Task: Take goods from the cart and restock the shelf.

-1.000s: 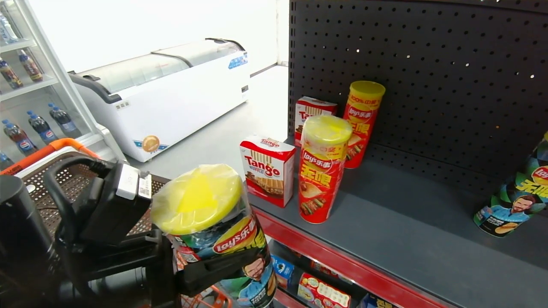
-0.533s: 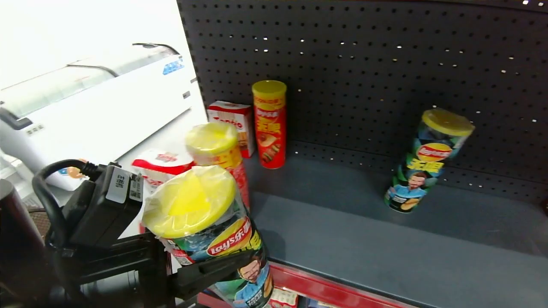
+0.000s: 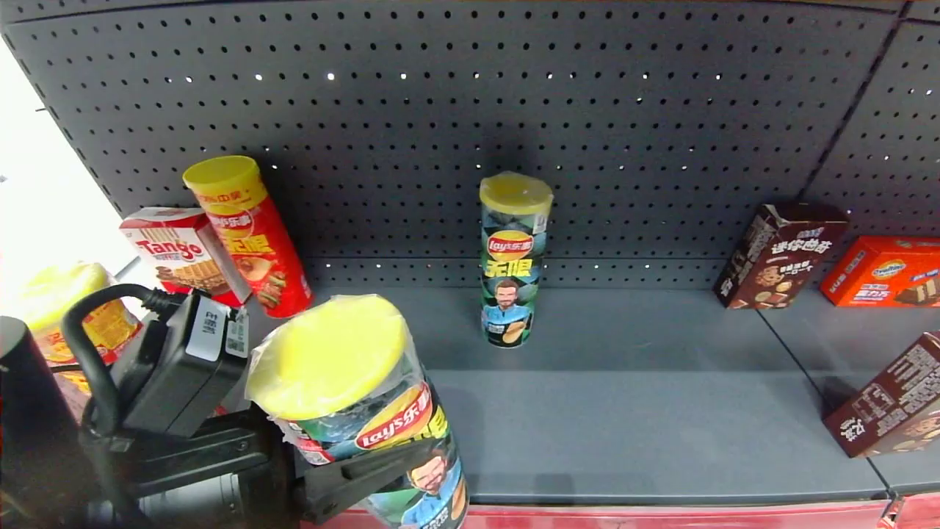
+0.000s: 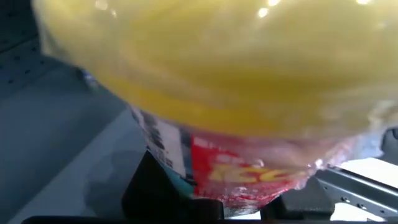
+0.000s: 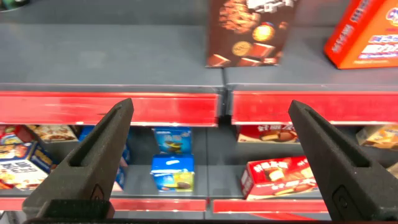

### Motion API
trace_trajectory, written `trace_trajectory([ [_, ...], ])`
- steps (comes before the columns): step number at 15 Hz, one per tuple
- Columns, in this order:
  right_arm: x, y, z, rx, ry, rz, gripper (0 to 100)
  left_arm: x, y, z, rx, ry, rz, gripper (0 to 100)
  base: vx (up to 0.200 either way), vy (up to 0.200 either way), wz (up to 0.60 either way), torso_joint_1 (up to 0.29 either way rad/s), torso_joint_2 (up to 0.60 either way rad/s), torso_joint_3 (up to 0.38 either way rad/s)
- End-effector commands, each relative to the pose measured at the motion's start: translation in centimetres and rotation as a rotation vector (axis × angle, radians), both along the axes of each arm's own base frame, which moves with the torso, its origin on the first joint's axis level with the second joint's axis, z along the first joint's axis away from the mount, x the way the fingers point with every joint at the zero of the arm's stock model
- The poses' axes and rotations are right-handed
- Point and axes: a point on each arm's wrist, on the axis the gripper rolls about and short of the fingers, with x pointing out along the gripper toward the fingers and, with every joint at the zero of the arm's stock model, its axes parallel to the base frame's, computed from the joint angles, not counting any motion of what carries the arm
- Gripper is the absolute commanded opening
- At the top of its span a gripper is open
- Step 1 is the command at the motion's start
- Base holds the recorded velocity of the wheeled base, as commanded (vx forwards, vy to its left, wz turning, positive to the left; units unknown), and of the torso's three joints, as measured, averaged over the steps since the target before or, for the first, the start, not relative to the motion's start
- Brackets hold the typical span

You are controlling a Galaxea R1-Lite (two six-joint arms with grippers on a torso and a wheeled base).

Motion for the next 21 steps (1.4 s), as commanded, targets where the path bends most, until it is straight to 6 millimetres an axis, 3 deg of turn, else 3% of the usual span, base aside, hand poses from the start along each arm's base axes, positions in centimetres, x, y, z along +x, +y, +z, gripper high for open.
trace_trajectory([
  [1, 0.0, 0.0, 0.0, -0.002, -0.001, 0.001, 100, 0.1, 0.2, -0.1, 0.001, 0.002, 0.014, 0, 0.0, 0.0, 0.0, 0.0, 0.0, 0.0],
  [10, 0.1, 0.0, 0.0, -0.004, 0.022, 0.015, 100, -0.1, 0.8, 0.2, -0.006, -0.012, 0.04, 0, 0.0, 0.0, 0.0, 0.0, 0.0, 0.0],
  [11, 0.1, 0.0, 2.8, -0.001, -0.013, 0.052, 100, 0.2, 0.8, 0.5, -0.012, -0.02, 0.046, 0, 0.0, 0.0, 0.0, 0.0, 0.0, 0.0],
  [12, 1.3, 0.1, 8.5, 0.041, 0.006, 0.088, 100, 0.3, 0.7, 0.8, -0.019, -0.03, 0.049, 0, 0.0, 0.0, 0.0, 0.0, 0.0, 0.0],
  [13, 2.1, 0.1, 9.4, 0.073, 0.037, 0.098, 100, 0.3, 0.7, 0.8, -0.017, -0.027, 0.049, 0, 0.0, 0.0, 0.0, 0.0, 0.0, 0.0],
  [16, 3.5, 0.3, 12.1, -0.068, 0.02, 0.19, 100, 0.4, 0.8, 0.8, -0.017, -0.028, 0.054, 0, 0.0, 0.0, 0.0, 0.0, 0.0, 0.0],
  [17, 4.7, 0.4, 14.0, -0.086, 0.026, 0.209, 100, 0.4, 0.8, 0.8, -0.018, -0.029, 0.055, 0, 0.0, 0.0, 0.0, 0.0, 0.0, 0.0],
  [21, 8.8, 1.7, 16.0, -0.087, 0.082, 0.413, 100, 0.6, 1.3, 0.8, -0.019, -0.032, 0.086, 0, 0.0, 0.0, 0.0, 0.0, 0.0, 0.0],
])
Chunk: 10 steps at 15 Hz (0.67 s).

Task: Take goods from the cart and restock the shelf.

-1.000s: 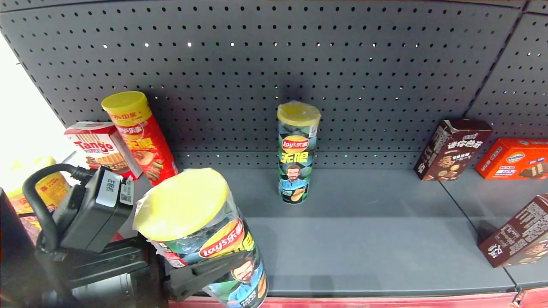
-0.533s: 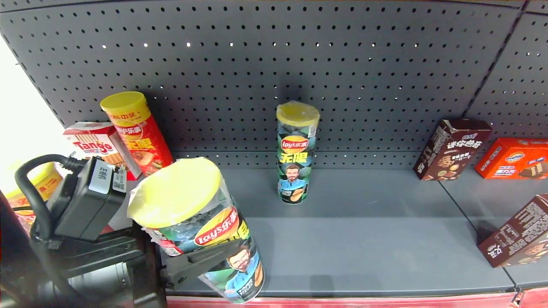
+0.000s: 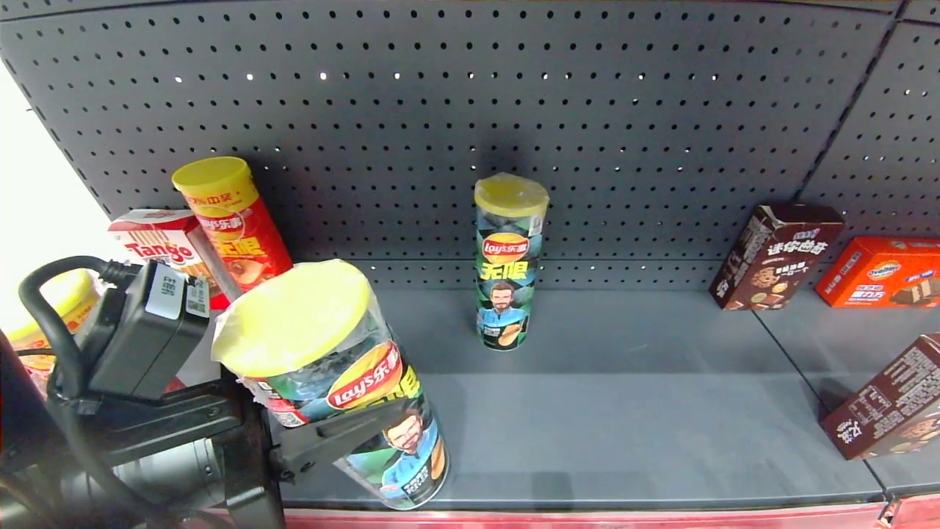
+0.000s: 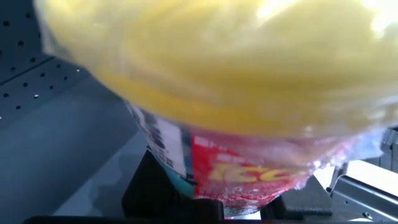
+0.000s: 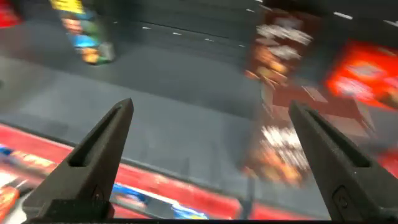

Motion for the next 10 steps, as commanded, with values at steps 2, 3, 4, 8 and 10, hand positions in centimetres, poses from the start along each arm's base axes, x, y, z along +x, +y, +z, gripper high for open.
trace_trajectory([
  [2, 5.4, 2.0, 3.0, -0.014, 0.082, 0.165, 100, -0.1, 0.4, -0.1, 0.0, 0.0, 0.014, 0, 0.0, 0.0, 0.0, 0.0, 0.0, 0.0],
  [3, 6.3, 2.5, 3.6, -0.02, 0.089, 0.189, 100, -0.2, 0.4, 0.0, -0.002, -0.003, 0.014, 0, 0.0, 0.0, 0.0, 0.0, 0.0, 0.0],
  [4, 7.3, 3.1, 4.0, -0.023, 0.1, 0.211, 100, -0.2, 0.4, 0.0, -0.001, -0.002, 0.016, 0, 0.0, 0.0, 0.0, 0.0, 0.0, 0.0],
  [8, 12.0, 5.9, 5.0, -0.013, 0.091, 0.304, 100, 0.0, 0.3, 0.2, -0.004, -0.006, 0.017, 0, 0.0, 0.0, 0.0, 0.0, 0.0, 0.0],
  [10, 14.4, 7.1, 5.7, -0.008, 0.104, 0.388, 100, 0.0, 0.2, 0.1, -0.001, -0.002, 0.016, 0, 0.0, 0.0, 0.0, 0.0, 0.0, 0.0],
])
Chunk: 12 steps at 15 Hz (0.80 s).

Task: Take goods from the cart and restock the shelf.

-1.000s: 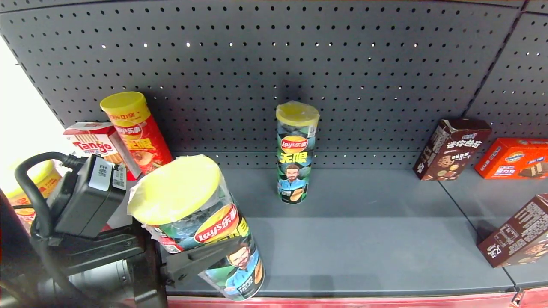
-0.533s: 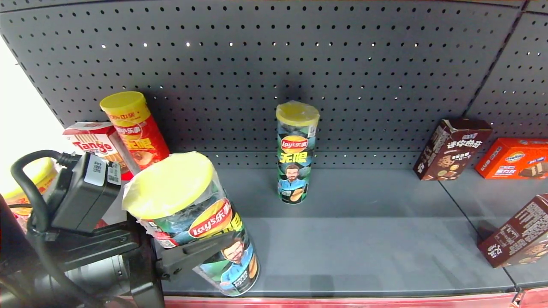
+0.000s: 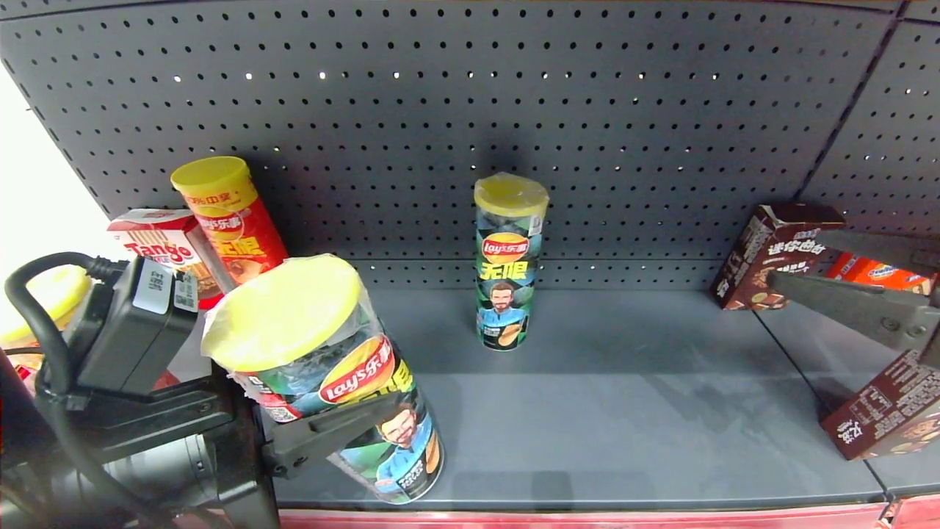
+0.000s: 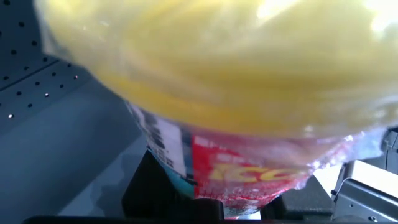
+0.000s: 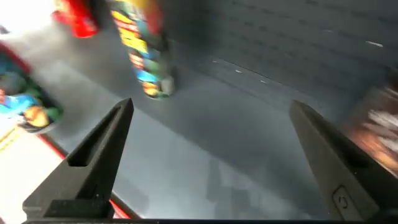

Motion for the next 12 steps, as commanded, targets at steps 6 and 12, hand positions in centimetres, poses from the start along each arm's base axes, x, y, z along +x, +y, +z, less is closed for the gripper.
trace_trajectory([
  [6, 9.1, 4.6, 0.1, -0.039, 0.007, 0.343, 100, 0.1, 0.0, 0.0, 0.001, 0.002, 0.004, 0, 0.0, 0.0, 0.0, 0.0, 0.0, 0.0],
  [12, 13.7, 6.1, -2.5, -0.015, -0.076, 0.516, 100, 0.2, 0.0, -0.1, 0.003, 0.006, 0.013, 0, 0.0, 0.0, 0.0, 0.0, 0.0, 0.0],
])
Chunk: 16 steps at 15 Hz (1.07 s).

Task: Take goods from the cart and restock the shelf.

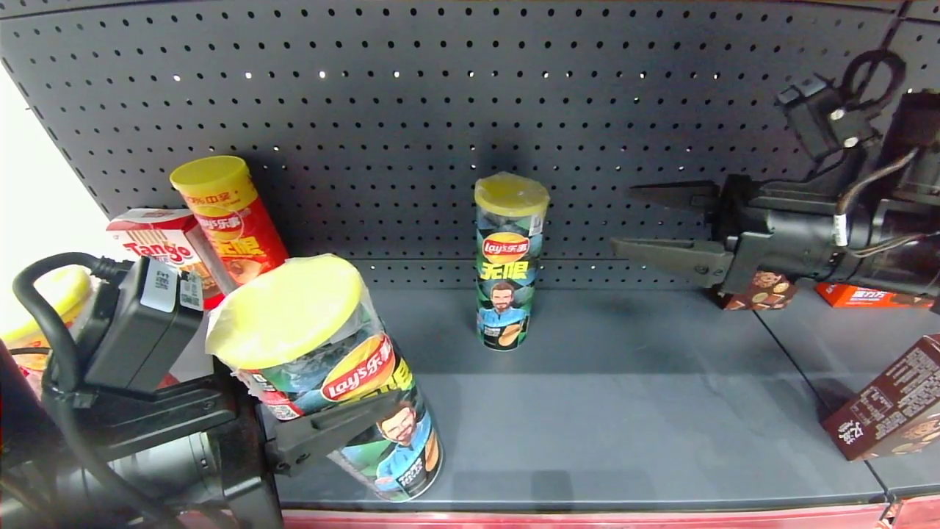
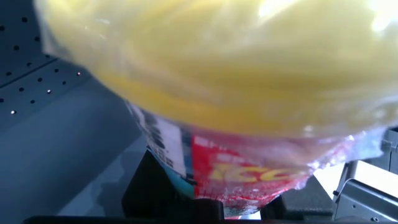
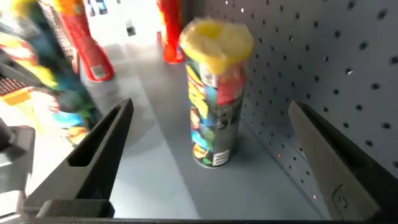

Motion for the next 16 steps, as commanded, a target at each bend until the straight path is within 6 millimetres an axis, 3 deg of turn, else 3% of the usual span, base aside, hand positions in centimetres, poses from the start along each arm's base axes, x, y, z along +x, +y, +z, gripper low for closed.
trace_trajectory([
  [1, 2.5, 1.0, -2.6, -0.023, 0.061, 0.031, 100, 0.1, 0.0, 0.0, -0.001, 0.002, 0.001, 0, 0.0, 0.0, 0.0, 0.0, 0.0, 0.0],
  [8, 6.8, 3.2, -5.2, -0.051, 0.061, 0.093, 100, 0.2, 0.1, 0.2, -0.015, 0.007, 0.011, 0, 0.0, 0.0, 0.0, 0.0, 0.0, 0.0],
  [16, 9.8, 7.1, -7.6, -0.061, 0.079, 0.156, 100, 0.6, 0.9, 0.1, -0.015, 0.015, 0.061, 0, 0.0, 0.0, 0.0, 0.0, 0.0, 0.0],
])
